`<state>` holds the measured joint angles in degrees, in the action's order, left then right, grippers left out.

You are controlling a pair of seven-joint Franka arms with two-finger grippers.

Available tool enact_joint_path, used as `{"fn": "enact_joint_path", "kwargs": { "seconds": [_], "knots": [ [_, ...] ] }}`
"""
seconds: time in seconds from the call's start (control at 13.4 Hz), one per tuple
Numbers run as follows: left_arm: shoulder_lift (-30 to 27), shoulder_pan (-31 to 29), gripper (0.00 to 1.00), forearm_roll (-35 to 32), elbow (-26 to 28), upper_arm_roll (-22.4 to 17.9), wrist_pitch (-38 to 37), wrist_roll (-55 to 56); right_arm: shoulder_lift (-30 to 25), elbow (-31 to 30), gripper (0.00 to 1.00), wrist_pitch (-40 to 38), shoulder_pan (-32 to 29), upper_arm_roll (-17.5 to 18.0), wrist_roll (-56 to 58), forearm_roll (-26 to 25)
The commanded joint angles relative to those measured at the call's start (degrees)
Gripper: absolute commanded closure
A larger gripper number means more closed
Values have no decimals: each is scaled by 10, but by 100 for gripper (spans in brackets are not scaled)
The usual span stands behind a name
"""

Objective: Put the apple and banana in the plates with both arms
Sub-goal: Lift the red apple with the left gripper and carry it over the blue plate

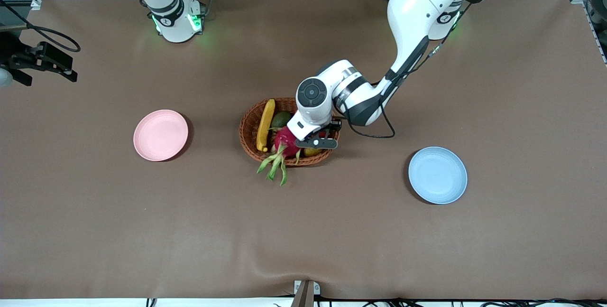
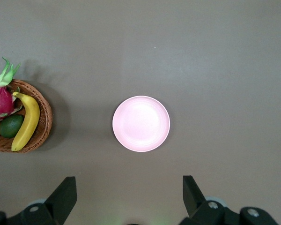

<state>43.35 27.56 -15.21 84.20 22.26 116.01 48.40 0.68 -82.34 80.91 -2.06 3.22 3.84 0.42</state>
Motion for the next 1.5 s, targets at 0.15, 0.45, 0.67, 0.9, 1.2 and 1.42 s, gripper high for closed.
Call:
{"fn": "enact_joint_path", "kwargs": {
  "seconds": [0.15, 0.45, 0.67, 0.9, 1.2, 1.42],
  "knots": [
    [-78, -11, 100, -4, 1, -2, -69, 13, 0, 1, 0, -2, 0, -1, -2, 9],
    [-146, -85, 100, 35, 2, 2, -113, -14, 0, 1, 0, -2, 0, -1, -1, 9],
    [-180, -149, 100, 54, 4, 3, -159, -85, 0, 1, 0, -2, 0, -1, -1, 9],
    [-194, -209, 100, 62, 5, 3, -190, -153, 0, 1, 0, -2, 0, -1, -1, 9],
    [-192, -289, 100, 61, 25, 2, -199, -272, 4, 2, 0, -1, 0, -1, 5, 7],
    [-187, -348, 100, 60, 48, 2, -180, -319, 45, 5, 0, 0, 0, -1, 7, 4]
  ]
}}
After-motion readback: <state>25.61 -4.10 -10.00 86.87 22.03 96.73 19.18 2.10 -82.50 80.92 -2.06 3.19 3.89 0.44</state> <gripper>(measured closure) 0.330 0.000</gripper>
